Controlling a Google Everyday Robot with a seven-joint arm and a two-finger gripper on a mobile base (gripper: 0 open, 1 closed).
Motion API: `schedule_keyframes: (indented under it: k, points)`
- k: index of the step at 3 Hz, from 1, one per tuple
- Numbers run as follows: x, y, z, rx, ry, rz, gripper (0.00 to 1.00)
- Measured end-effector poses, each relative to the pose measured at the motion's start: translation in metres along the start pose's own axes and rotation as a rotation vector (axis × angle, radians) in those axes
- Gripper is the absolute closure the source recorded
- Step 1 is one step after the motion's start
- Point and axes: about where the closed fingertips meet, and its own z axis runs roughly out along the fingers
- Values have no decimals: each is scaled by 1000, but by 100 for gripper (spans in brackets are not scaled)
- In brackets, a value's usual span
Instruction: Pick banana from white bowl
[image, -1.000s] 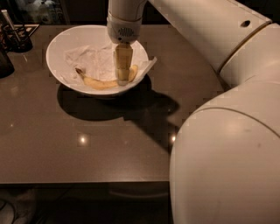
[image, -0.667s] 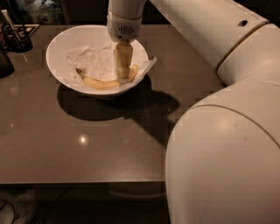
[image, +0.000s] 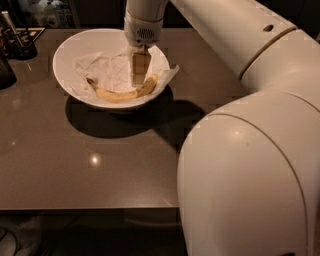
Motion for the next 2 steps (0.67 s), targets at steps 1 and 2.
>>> schedule_keyframes:
  k: [1,2]
  points:
    - [2,-7,12,-25,6,6,40]
    - [4,-12,32,-63,22,8,41]
